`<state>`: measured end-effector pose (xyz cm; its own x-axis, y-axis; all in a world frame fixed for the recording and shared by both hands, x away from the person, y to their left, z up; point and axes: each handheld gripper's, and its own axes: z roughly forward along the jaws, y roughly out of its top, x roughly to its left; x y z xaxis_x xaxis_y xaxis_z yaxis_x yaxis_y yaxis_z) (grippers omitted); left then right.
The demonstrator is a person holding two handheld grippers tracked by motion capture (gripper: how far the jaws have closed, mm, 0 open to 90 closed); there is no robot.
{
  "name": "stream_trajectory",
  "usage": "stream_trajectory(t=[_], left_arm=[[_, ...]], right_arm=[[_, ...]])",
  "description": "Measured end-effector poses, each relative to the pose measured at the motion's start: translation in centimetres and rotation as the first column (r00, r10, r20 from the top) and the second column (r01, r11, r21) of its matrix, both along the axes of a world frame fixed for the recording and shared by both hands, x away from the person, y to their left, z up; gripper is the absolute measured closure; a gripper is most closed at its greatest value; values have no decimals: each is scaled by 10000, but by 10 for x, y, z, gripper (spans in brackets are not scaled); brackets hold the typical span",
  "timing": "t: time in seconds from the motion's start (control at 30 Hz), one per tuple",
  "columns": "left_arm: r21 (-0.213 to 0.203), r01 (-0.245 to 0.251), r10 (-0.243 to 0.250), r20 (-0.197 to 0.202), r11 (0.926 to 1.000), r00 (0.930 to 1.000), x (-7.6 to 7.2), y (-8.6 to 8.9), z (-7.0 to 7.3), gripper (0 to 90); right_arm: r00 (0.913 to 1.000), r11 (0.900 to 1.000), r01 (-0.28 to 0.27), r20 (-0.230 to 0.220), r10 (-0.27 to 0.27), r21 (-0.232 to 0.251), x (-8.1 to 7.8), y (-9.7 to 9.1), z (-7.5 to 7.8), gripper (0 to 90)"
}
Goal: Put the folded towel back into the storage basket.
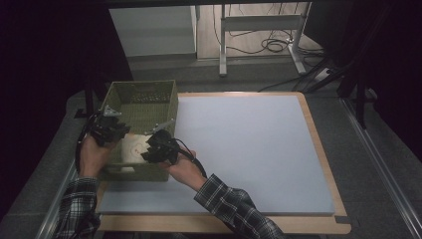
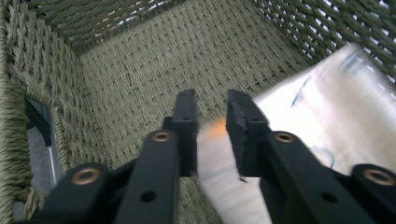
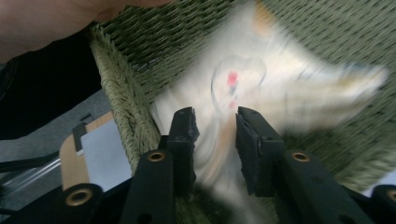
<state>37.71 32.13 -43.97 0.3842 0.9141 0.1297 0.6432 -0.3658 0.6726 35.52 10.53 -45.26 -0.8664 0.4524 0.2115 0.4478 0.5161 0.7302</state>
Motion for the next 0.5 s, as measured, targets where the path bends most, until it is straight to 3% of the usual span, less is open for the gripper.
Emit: stream_trajectory(t=[0.07, 0.27, 0.5], left_arm=[[-151, -49, 50, 66, 9999, 10000, 0, 1, 2, 677], [-473, -104, 112, 176, 9988, 9998, -2, 0, 7, 595], [-815, -126, 148, 258, 9966, 9996, 1, -7, 7, 473]], right_arm=[[9994, 10000, 39, 332, -38, -34, 0, -2, 4, 654], [9979, 9998, 180, 615, -186, 98, 7, -15, 14, 601], [9939, 9999, -24, 1105, 13, 99, 6, -25, 19, 507]])
